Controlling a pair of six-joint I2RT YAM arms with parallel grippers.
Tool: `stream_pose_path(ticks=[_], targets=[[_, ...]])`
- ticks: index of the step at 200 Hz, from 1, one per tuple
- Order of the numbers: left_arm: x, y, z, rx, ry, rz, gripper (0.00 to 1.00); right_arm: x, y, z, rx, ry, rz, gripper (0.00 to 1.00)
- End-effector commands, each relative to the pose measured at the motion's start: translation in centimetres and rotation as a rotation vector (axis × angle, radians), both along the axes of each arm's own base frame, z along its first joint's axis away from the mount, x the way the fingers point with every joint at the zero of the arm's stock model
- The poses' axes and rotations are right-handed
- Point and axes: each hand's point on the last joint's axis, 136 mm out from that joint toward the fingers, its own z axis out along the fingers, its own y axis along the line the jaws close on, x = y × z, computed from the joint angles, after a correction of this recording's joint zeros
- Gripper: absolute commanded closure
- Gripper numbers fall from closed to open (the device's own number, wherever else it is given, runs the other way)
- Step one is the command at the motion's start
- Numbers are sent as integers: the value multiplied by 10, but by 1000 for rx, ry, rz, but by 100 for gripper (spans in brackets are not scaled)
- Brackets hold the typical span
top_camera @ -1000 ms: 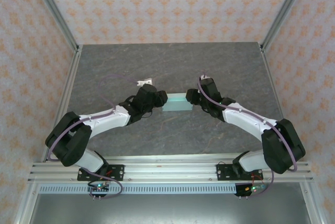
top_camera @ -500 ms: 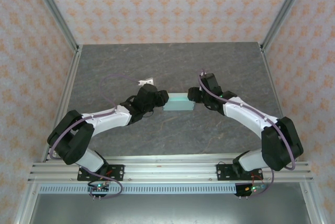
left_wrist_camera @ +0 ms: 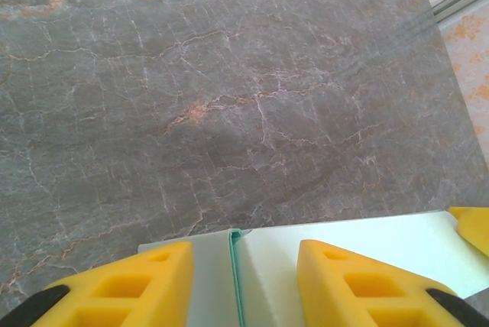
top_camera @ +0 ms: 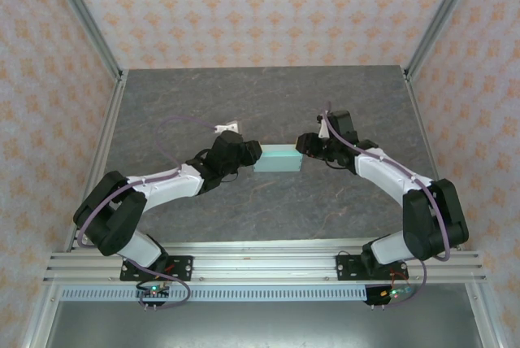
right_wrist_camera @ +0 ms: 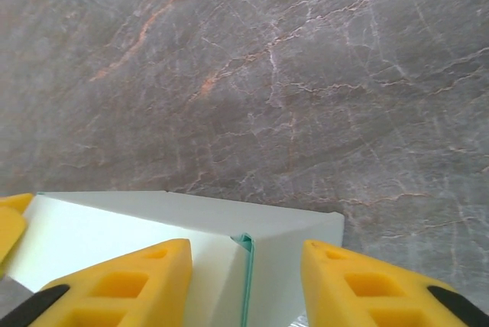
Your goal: Fold the paper box
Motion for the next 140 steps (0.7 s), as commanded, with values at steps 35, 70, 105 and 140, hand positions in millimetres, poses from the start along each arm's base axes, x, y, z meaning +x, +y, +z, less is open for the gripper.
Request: stream_pose_path(ticks=[35, 70, 105, 140], targets=[[-74, 28, -110, 152, 390, -68, 69, -52, -12, -78, -7, 281, -16, 69], [-82, 31, -123, 149, 424, -65, 72, -62, -14, -95, 0, 324, -24, 73], [-91, 35, -137, 137, 453, -49, 76, -71, -18, -109, -13, 354, -30, 77], [-102, 41, -151, 131, 486, -38, 80, -81, -24, -123, -37, 385, -43, 82]])
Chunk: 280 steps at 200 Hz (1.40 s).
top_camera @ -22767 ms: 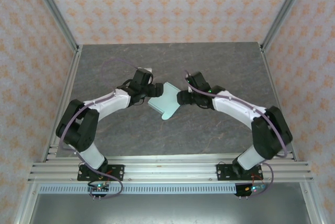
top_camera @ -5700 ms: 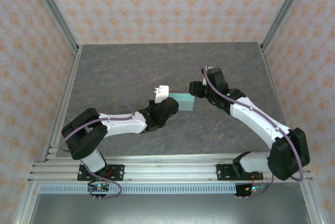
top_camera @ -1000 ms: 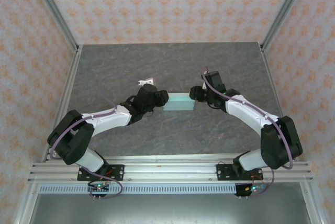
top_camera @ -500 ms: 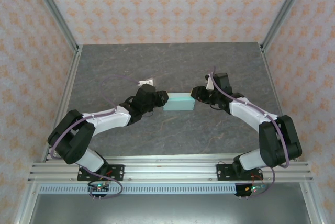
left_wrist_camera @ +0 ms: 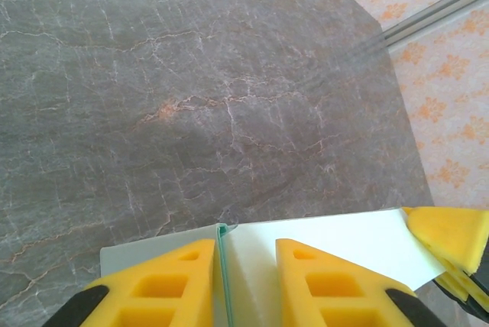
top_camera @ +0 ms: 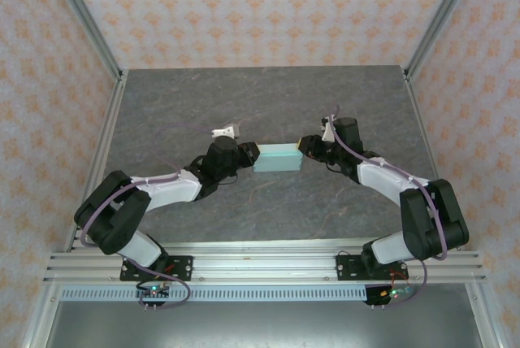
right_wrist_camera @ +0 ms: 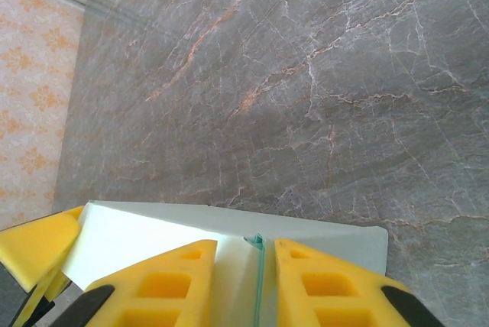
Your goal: Fold the paper box
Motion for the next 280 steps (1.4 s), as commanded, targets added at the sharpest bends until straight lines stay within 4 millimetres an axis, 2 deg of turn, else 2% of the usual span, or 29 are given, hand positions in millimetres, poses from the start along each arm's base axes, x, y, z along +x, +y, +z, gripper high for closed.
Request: stream_pose_path(ticks=[1, 15, 40, 81, 101, 131, 151, 183, 221, 253, 280], targets=[[-98, 45, -140, 273, 493, -79, 80, -82, -30, -111, -195, 415, -4, 82], [-100, 43, -143, 273, 502, -88, 82, -85, -32, -117, -208, 426, -9, 83], [-97, 44, -142, 311, 499, -100, 83, -78, -31, -111, -227, 403, -10, 83], [-79, 39, -111, 341, 424, -111, 78, -60, -29, -81, -256, 321, -4, 76], [-68, 35, -94, 356, 385, -117, 72, -53, -30, -68, -278, 290, 2, 72], [-58, 30, -84, 365, 363, -122, 65, -51, -29, -59, -286, 290, 27, 66], [-56, 27, -80, 352, 357, -126, 61, -50, -26, -53, -232, 302, 43, 65], [-51, 20, -69, 316, 336, -126, 50, -54, -23, -56, -210, 336, 66, 69], [-40, 11, -50, 278, 295, -128, 43, -51, -25, -57, -217, 325, 41, 70], [-37, 2, -39, 224, 280, -142, 43, -50, -27, -57, -222, 317, 32, 70], [-44, 2, -45, 211, 307, -151, 52, -52, -28, -59, -222, 319, 24, 71]])
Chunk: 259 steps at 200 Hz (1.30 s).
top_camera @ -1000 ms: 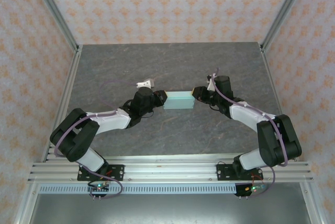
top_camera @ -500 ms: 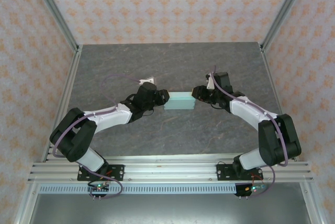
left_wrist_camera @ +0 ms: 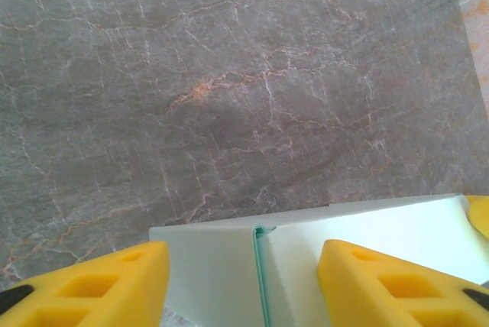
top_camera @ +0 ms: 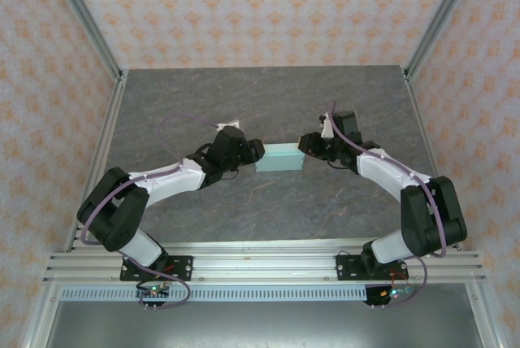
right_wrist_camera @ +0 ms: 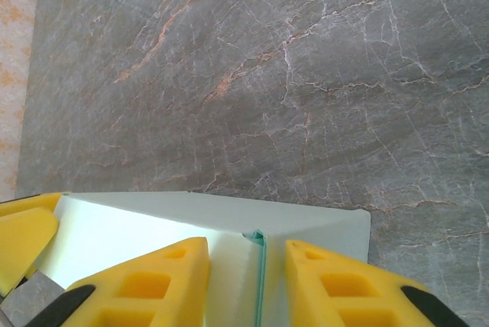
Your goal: Fold the paper box
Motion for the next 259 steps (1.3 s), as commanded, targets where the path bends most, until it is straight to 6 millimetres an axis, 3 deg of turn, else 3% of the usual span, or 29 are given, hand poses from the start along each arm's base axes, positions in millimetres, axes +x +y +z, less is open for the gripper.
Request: stream_pose_path(ticks=[1, 30, 70, 131, 179, 209, 259], targets=[[-49, 3, -54, 76, 225, -96, 52, -53, -23, -68, -133, 272, -19, 71], [-70, 17, -86, 114, 309, -91, 63, -61, -26, -77, -138, 296, -27, 71], [-111, 35, -141, 171, 474, -120, 69, -82, -33, -97, -160, 381, -32, 72], [-129, 57, -167, 198, 542, -91, 81, -101, -40, -119, -193, 503, -58, 76], [-141, 61, -188, 113, 575, -16, 86, -109, -42, -139, -178, 553, -98, 79], [-133, 58, -182, 77, 540, 10, 89, -105, -45, -137, -191, 530, -119, 82], [-95, 46, -128, 129, 388, -35, 87, -78, -32, -109, -149, 429, -92, 81]])
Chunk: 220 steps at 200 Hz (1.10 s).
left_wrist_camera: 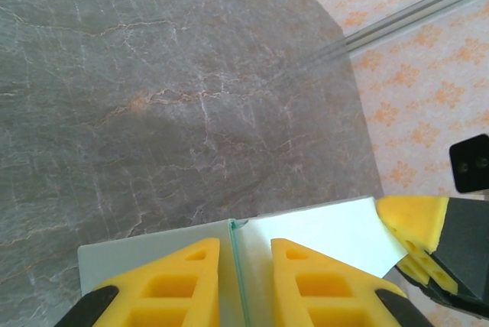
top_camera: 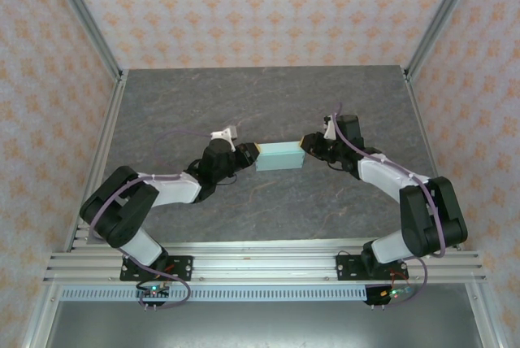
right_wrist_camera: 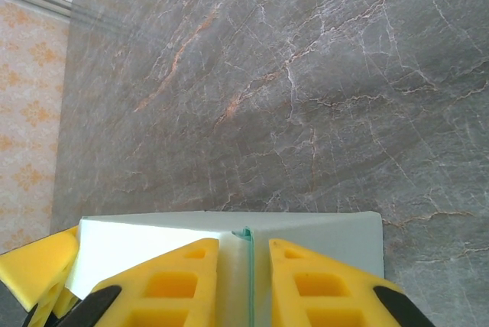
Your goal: Fold the paper box
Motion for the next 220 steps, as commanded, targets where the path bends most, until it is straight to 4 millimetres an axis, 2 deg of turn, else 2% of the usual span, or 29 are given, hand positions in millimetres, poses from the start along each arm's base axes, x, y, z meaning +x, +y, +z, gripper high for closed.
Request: stream_pose_path(ticks=[1, 26, 48, 89, 120, 151, 220], targets=[[-92, 48, -121, 383, 471, -97, 87, -81, -29, -97, -216, 419, 5, 81], [-79, 42, -105, 393, 426, -109, 81, -68, -27, -82, -230, 372, 18, 78], [-72, 38, -92, 409, 396, -129, 70, -61, -28, -73, -248, 338, 20, 78], [-63, 33, -75, 420, 370, -146, 55, -62, -25, -71, -258, 327, 31, 78], [-68, 32, -81, 417, 390, -161, 56, -59, -23, -65, -250, 313, 45, 75], [-71, 36, -91, 434, 405, -153, 61, -52, -21, -48, -233, 288, 66, 68], [-68, 36, -90, 438, 401, -145, 61, -51, -14, -29, -109, 297, 85, 59]])
